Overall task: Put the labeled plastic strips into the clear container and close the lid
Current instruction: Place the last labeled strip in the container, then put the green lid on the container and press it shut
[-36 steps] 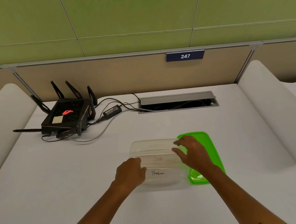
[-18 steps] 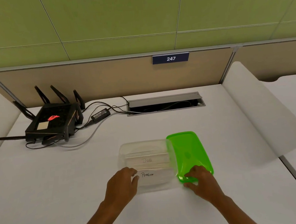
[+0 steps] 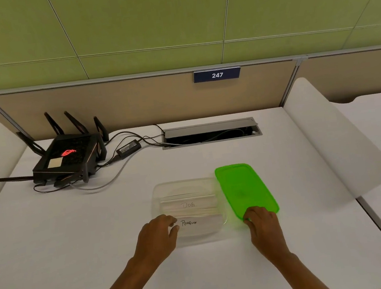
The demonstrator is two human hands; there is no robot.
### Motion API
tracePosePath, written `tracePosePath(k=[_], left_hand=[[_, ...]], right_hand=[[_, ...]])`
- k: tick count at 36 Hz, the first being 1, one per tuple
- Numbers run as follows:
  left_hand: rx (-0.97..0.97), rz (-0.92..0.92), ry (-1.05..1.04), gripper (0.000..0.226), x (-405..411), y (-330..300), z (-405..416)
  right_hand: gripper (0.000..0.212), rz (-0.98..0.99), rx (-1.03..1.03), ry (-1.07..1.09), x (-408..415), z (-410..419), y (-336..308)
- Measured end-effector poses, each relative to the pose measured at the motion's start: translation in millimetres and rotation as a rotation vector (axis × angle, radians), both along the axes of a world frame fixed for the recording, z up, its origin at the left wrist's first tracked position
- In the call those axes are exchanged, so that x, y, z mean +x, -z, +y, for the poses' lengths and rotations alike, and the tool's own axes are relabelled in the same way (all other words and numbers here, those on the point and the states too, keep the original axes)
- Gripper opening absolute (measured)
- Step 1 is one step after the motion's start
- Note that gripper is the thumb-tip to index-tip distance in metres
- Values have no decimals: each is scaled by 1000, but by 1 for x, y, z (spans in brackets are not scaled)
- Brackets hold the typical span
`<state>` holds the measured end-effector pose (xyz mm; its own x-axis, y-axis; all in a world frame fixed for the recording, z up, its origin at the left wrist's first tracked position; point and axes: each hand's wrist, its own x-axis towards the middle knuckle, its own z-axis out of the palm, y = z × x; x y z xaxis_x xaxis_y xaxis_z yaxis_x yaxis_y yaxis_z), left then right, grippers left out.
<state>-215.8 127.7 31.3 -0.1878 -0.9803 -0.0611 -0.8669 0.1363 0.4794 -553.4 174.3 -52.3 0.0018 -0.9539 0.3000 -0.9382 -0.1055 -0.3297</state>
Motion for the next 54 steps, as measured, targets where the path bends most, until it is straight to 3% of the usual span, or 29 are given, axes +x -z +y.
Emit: tracePosePath(k=[4,10,20,25,29,34,38,45,54], left_hand=[[-8,42,8,27,-3,-2,-1],[-6,256,-14,33,-9,-11,-7],[-89,566,-38,52,-18,-44,-46],[-131,613,-27,55,-18,-60,-66],[-116,660,-56,42,-11,-63,-77],[-85,548,-198,41,3,-54,-79],[19,417,-295,42,13,-36,-76],[79,341,-395,39,13,-16,-67],[112,253,-400,32,11,-5,-68]], right_hand=[[16,-61,-92,71,-17,-6,-15],[21,-424,-246,299,-26,-26,-69],[15,-760,-554,278,3,-57,-170],[13,-1021,-478,223,29,-74,-185],[15,-1195,-311,293,50,-87,-174],[12,-1329,-35,412,65,-103,-146],[8,-1270,114,440,71,-105,-116],[15,-790,250,404,74,-109,-79],[17,-715,296,421,77,-120,-64]])
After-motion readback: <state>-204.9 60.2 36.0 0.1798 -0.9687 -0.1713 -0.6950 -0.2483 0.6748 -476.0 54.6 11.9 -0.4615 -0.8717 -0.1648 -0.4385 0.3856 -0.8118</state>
